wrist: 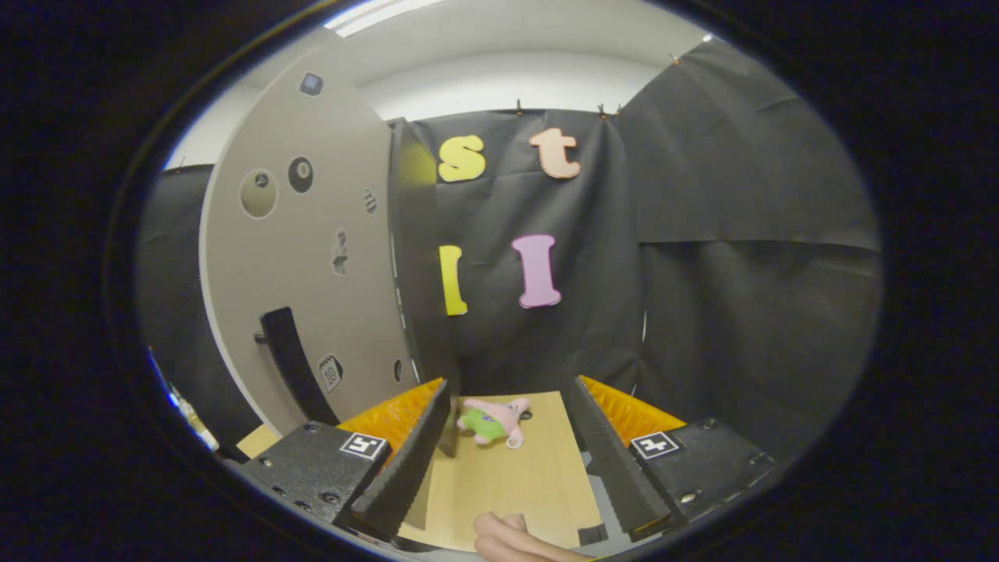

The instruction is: Open the shoe cabinet door, grab the shoes and put them into the shoe cabinet, then close the shoe cabinet door.

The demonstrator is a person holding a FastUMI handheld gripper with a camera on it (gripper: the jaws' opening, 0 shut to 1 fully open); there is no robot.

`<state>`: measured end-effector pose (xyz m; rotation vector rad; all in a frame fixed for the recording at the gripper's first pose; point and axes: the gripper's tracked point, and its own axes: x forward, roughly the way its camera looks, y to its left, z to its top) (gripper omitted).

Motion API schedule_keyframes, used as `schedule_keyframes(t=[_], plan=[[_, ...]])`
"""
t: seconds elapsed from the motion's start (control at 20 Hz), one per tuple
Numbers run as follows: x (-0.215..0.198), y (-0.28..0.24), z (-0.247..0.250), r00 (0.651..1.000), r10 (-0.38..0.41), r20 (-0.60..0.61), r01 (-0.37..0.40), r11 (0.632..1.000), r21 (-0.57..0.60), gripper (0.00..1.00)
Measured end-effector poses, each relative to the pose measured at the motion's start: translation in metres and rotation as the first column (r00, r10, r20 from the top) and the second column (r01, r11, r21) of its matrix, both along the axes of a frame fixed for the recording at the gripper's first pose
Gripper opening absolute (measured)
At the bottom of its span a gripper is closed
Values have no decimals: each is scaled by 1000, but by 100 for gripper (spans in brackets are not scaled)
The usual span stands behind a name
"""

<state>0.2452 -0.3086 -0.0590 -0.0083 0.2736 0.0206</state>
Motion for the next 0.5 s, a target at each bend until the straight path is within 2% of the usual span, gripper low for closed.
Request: schedule_keyframes(t=[0.1, 0.25, 0.3, 0.35, 0.5], plan=[[4, 25, -1, 999, 45, 9, -45, 998, -52, 99], [3, 68, -14, 994, 108, -35, -110, 992, -63, 99], [0, 71, -14, 994, 108, -24, -109, 992, -64, 99], [2, 78, -8, 994, 109, -13, -110, 992, -57, 94], [1, 89, -5, 995, 100, -16, -100, 994, -38, 94]])
